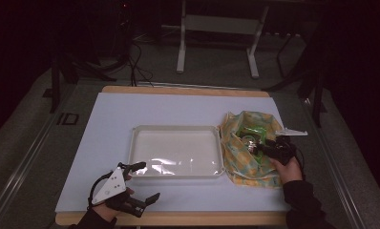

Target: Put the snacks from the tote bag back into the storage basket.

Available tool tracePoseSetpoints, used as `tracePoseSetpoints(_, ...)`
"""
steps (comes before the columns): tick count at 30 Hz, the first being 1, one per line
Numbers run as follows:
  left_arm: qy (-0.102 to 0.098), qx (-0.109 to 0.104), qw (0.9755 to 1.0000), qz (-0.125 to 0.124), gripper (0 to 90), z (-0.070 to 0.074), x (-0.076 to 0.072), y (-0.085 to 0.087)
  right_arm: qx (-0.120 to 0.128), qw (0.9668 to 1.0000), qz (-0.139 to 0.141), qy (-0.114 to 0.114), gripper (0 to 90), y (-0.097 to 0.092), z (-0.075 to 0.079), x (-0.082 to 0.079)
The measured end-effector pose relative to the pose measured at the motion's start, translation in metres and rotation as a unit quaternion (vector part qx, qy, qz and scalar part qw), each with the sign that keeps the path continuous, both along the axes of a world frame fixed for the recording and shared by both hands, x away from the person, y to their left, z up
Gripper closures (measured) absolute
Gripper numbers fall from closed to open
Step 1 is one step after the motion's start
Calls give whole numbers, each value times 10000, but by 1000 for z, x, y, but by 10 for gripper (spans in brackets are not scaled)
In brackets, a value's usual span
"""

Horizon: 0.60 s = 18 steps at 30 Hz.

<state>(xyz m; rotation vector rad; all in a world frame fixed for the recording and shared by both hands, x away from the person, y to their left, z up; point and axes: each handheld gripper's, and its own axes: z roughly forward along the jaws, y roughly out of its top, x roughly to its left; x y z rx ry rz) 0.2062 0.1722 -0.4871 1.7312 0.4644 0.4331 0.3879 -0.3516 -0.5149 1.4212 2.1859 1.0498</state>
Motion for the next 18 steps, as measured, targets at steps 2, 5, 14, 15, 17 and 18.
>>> tracePoseSetpoints(2, 7, 1, 10000, -1, 4, 0, 0, 0, 16, 10000, 23, 63, 461, 0, -1, 1)
tracePoseSetpoints(5, 9, 12, 10000, -7, 4, 0, 0, 0, 28, 9998, 99, 161, 464, 0, -3, 2)
tracePoseSetpoints(14, 19, 19, 10000, -20, 3, 0, 1, 0, 207, 9974, 259, 635, 516, -2, -5, 8)
tracePoseSetpoints(15, 20, 18, 10000, -21, 3, 0, 1, 0, 241, 9969, 270, 695, 516, -2, -5, 9)
tracePoseSetpoints(17, 24, 22, 10000, -21, 4, 0, 1, 0, 244, 9963, 288, 773, 548, -2, -5, 10)
tracePoseSetpoints(18, 22, 20, 10000, -24, 4, 0, 1, 0, 282, 9959, 355, 786, 564, -2, -5, 10)
